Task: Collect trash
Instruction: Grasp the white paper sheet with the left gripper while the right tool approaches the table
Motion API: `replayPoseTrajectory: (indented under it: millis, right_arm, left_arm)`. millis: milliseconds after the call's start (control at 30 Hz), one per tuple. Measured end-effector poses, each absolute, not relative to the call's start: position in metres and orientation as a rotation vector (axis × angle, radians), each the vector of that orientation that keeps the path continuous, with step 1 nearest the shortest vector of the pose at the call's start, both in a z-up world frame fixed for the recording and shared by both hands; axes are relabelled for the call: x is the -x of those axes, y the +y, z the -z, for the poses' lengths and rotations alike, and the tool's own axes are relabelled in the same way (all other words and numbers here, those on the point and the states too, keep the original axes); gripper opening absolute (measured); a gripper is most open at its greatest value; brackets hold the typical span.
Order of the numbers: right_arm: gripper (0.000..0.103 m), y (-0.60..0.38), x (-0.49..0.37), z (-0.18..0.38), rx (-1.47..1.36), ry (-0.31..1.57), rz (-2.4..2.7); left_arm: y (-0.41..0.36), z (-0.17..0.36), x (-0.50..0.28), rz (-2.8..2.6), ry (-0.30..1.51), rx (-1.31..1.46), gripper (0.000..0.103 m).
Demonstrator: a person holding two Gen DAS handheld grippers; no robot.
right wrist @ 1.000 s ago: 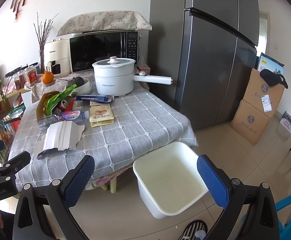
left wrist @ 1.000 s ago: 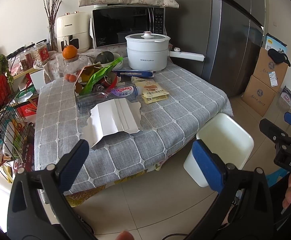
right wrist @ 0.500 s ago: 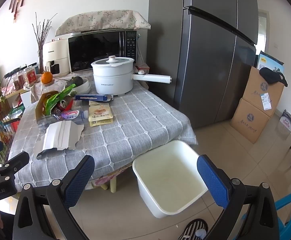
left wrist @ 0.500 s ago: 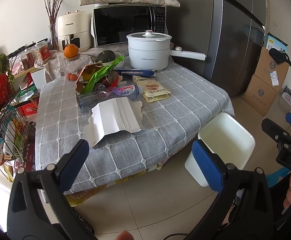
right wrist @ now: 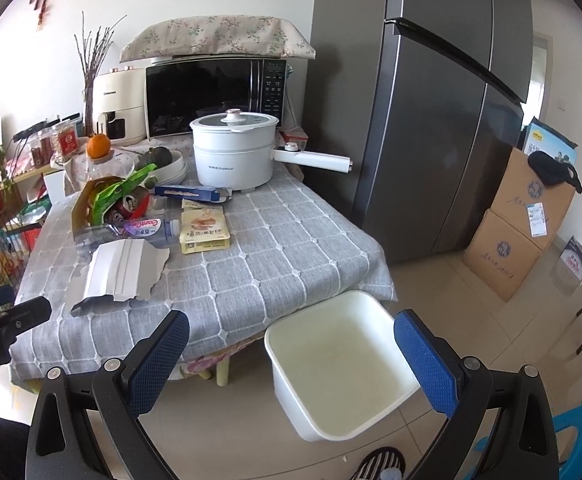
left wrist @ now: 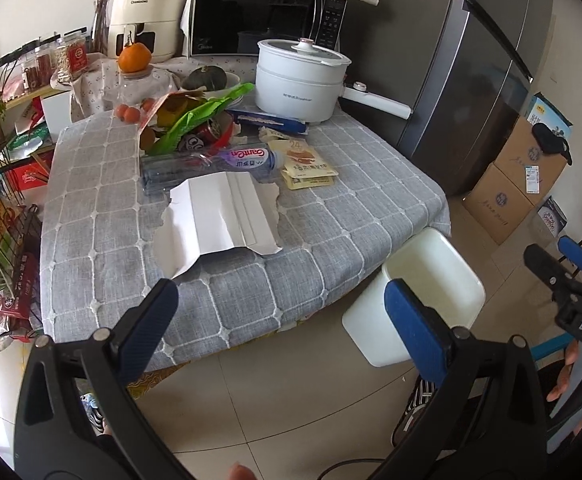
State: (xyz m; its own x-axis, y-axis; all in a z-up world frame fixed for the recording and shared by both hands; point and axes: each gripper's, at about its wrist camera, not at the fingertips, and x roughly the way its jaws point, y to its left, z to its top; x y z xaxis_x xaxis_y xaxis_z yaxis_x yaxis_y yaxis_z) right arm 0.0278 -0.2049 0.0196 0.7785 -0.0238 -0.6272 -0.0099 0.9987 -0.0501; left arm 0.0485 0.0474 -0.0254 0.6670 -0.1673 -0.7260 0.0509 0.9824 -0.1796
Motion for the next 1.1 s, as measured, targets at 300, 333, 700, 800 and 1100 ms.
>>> replayPoseTrajectory:
  millis: [300, 333, 700, 800, 1100]
  right_arm:
    - [0.103, -0.186, -0.095, -0.035, 0.112, 0.792, -0.128]
    - [0.103, -0.184, -0.102, -0.032, 0.119, 0.797, -0.128]
    - [0.103, -0.201, -0.143, 0.023, 0.110, 0.915, -0.082]
    - [0.103, -0.205, -0.150, 0.028, 0.140, 0.914, -0.055]
    - [0.103, -0.206, -0.163, 0.038, 0.129, 0.940, -0.044]
  left_arm:
    - [0.069, 0.067, -0.100, 0.084, 0.987, 0.063, 0.102]
    - [0.067, 0.073, -0.104, 0.066, 0.989, 0.006, 0.102]
    - [0.043, 0.134, -0.152, -0.067, 0.985, -0.446, 0.080]
    - [0.040, 0.141, -0.159, -0.078, 0.987, -0.491, 0.062]
    - [0.052, 0.110, -0.157, -0.031, 0.917, -0.292, 0.009]
